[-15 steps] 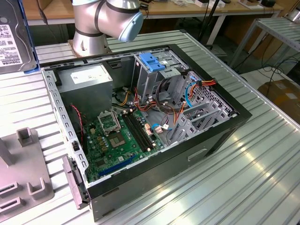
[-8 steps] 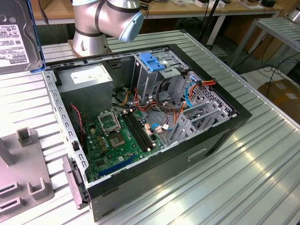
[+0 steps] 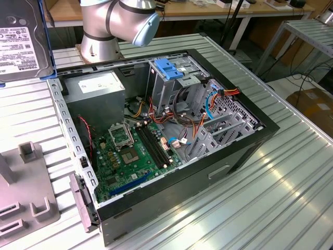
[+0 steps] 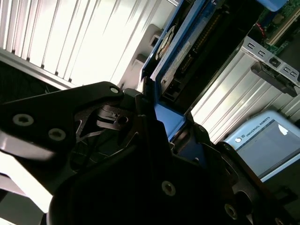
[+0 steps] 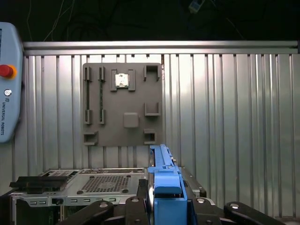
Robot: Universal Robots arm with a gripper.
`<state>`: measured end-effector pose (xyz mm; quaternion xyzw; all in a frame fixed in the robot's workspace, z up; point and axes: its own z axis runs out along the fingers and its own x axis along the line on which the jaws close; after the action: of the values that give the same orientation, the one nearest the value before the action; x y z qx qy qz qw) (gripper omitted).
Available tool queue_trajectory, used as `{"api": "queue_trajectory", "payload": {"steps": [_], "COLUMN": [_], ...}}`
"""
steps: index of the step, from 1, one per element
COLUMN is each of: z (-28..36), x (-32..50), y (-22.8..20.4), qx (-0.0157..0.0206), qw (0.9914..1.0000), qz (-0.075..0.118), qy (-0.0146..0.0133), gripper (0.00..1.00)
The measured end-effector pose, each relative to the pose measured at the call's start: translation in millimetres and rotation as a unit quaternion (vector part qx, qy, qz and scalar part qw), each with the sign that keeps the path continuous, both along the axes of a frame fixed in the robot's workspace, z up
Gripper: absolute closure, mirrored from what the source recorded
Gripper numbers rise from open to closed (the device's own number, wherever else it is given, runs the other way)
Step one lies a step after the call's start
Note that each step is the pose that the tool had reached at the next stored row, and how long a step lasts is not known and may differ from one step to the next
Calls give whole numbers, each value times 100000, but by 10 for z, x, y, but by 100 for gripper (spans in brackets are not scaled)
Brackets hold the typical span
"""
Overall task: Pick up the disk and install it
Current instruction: 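Pick up the disk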
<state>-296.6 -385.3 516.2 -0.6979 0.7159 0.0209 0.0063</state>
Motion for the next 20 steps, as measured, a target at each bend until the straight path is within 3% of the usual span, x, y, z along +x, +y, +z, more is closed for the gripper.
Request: {"api": "queue_trajectory", "payload": {"steps": [20], "z": [-1], "x": [259], "y": [-7], "qx": [-3], "qw": [100000], "qz": [1], "qy": [6], "gripper": [63]}}
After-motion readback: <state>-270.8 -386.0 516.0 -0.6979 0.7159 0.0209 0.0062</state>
